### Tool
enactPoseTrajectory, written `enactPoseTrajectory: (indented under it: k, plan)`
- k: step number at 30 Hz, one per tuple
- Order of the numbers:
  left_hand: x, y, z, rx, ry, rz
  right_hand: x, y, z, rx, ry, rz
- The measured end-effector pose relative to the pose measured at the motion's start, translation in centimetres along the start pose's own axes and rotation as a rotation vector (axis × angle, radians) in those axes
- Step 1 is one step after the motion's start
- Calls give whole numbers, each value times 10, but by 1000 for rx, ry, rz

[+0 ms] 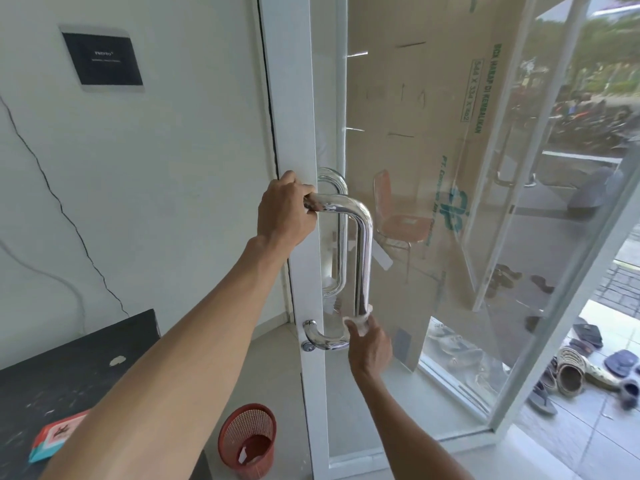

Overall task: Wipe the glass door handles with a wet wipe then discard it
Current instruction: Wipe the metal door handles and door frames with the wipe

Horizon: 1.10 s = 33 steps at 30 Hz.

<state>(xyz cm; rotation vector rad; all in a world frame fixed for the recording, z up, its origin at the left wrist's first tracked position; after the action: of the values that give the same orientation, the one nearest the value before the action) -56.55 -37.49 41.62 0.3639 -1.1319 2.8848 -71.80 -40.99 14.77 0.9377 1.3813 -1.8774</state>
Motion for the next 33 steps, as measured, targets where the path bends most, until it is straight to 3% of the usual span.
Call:
enactPoseTrajectory:
  k: [4, 6, 18, 24, 27, 33]
  plan:
    - [0, 0, -3, 14, 6, -13, 28, 20, 0, -134, 221, 176]
    - [-1, 0, -3, 21, 8, -14, 29, 19, 7, -196, 232, 214]
    - [1, -4, -7, 21, 2, -22, -67, -63, 39, -28, -251, 314]
    - [2, -12, -10, -42, 0, -50, -132, -109, 59, 90, -391, 410]
    - [0, -18, -10, -89, 15, -61, -159, -123, 66, 133, -503, 307]
    - [-2, -29, -12, -142, -2, -141, -210, -140, 50, 40, -781, -42]
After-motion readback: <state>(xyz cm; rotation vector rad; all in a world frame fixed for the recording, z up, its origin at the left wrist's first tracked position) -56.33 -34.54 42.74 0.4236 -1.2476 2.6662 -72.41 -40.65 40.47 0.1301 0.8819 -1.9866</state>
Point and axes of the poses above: each hand's wrist, its own z-axis towards the middle knuckle, its own y-axis out of the palm, x = y × z, the point moved 3 cm from there along z, towards the middle knuckle, and after that the axes turned 3 degrees about x, right-handed, at the moved point
